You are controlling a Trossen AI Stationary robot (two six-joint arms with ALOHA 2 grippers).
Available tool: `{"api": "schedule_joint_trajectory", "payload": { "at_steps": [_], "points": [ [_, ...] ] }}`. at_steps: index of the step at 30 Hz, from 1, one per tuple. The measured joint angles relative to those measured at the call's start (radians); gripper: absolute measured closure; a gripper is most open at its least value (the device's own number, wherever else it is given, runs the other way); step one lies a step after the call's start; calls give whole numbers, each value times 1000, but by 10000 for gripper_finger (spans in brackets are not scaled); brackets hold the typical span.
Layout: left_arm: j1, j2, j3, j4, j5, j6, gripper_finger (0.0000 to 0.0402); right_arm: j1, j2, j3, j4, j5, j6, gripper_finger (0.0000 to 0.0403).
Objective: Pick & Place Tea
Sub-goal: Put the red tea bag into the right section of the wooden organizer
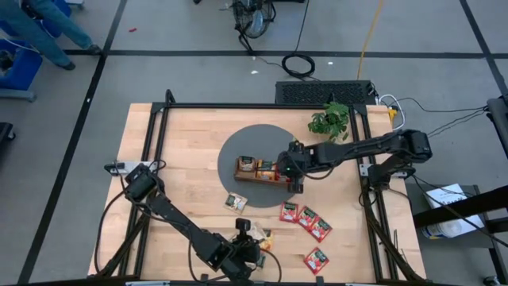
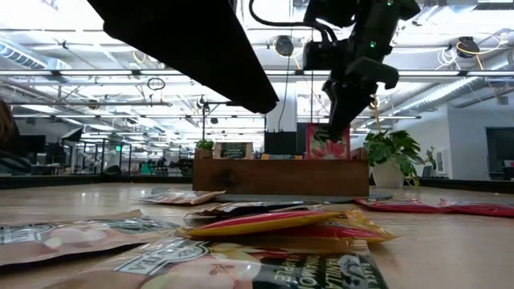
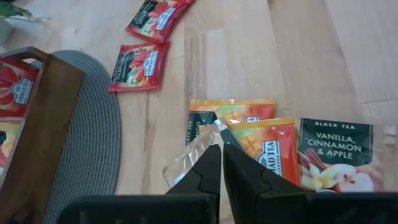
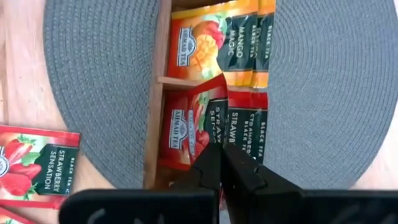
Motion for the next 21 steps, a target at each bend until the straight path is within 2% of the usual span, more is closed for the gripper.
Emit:
{"api": "schedule_joint_trajectory", "payload": {
  "at_steps": [12,16,21],
  "points": [
    [-1,0,0,-1,0,3,376,0,0,-95,58,2,-2,401],
    [0,0,0,-1,0,3,376,0,0,-113,88,3,-1,380],
    [0,0,0,-2,0,3,376,0,-6,-113,106,3,1,332]
  ]
}}
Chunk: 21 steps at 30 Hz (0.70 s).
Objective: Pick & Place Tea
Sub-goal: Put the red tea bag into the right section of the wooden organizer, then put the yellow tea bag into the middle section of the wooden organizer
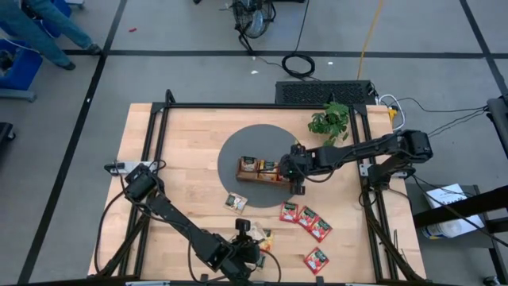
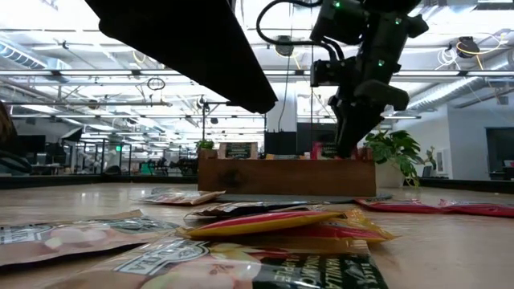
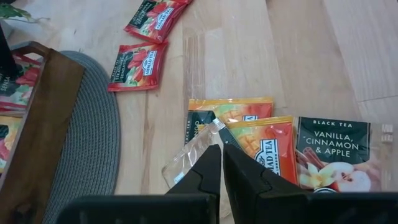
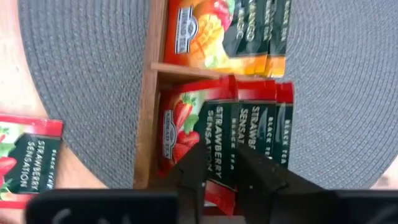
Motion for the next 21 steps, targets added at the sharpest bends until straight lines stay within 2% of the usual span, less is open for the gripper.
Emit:
{"api": "schedule_joint_trajectory", "payload": {
  "at_steps": [10,18,21],
  "points": [
    [-6,0,0,-1,1,16,376,0,-11,0,24,1,-1,238],
    [-8,0,-10,-2,3,9,376,2,-113,0,56,3,-52,216],
    [-7,0,-34,-3,36,-9,376,32,-176,0,71,-3,46,220]
  ]
}}
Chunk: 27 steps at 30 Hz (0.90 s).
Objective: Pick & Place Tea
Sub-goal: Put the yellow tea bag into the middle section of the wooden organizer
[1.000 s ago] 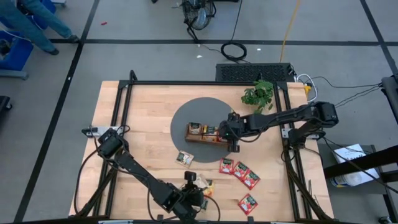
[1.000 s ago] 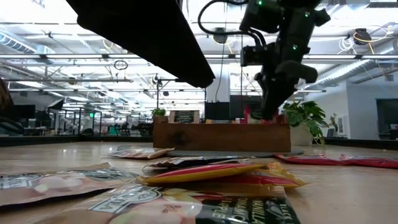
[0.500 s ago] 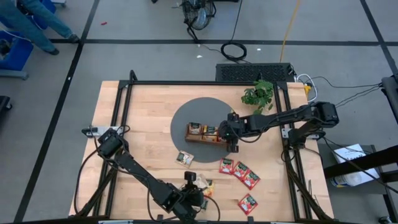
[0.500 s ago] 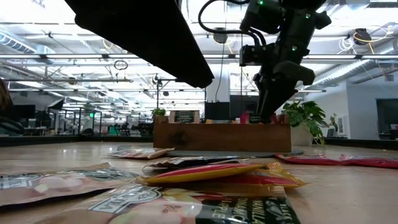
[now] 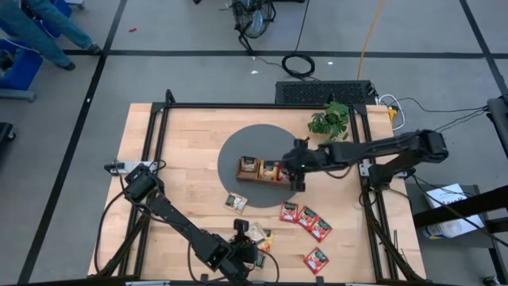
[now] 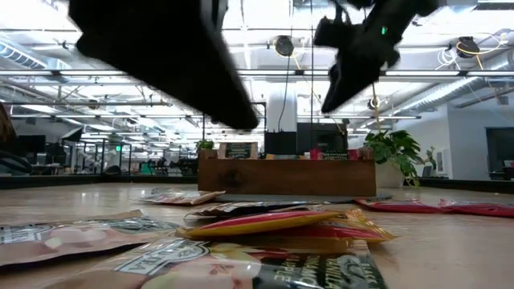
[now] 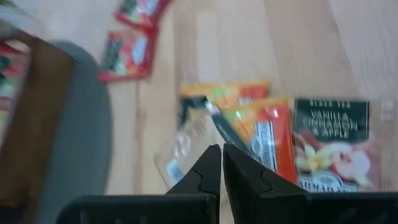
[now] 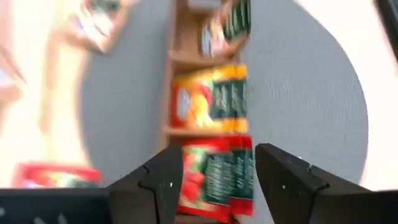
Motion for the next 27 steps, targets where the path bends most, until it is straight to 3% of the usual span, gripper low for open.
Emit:
{"api": "schedule_joint_trajectory", "payload": {
  "at_steps": [4,9,13,17,27],
  "points": [
    [3,0,-23,40,72,-23,376,168,-22,-47,150,-20,40,246],
    [10,0,-24,168,108,55,376,405,48,-213,581,-18,-33,329],
    [31,3,-31,215,109,76,376,506,147,-340,932,37,-100,394],
    [67,8,-49,218,125,38,376,516,233,-388,1122,57,-123,386],
    [125,8,-135,180,168,-106,376,457,349,-390,1163,55,-94,400]
  ]
}}
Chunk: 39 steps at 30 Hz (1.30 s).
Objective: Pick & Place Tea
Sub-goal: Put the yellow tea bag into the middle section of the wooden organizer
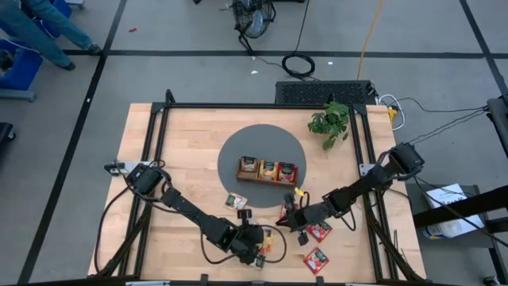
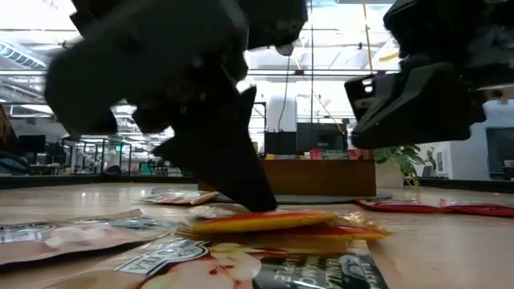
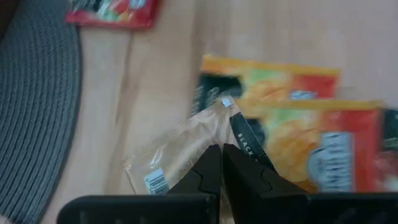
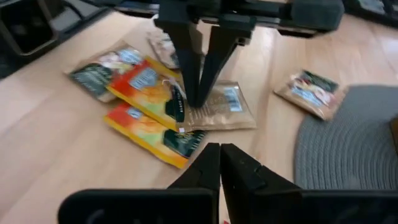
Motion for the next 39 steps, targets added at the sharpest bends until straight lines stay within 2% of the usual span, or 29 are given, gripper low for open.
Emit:
{"api": "schedule_joint_trajectory", "payload": {
  "at_steps": [5,10,14,21,25,29,34,39],
  "points": [
    [1,0,-9,-8,-20,-17,376,-17,2,0,1,-3,35,401],
    [-9,0,-9,-78,-67,-52,376,-17,2,0,0,-79,33,402],
    [-8,-1,-9,-174,-105,-140,376,-16,2,0,2,-80,39,402],
    [-14,-5,-10,-253,-177,-200,376,-17,2,1,6,-80,57,403],
    [-14,-8,-11,-276,-189,-237,376,-17,2,1,6,-87,57,403],
    [-16,-9,-11,-290,-196,-250,376,-17,2,1,6,-159,57,403],
    [-21,-20,-9,-377,-197,-338,376,-17,2,1,6,-158,64,403],
    [-59,-65,-9,-342,-228,-328,376,-18,2,2,7,-157,76,403]
  ]
}}
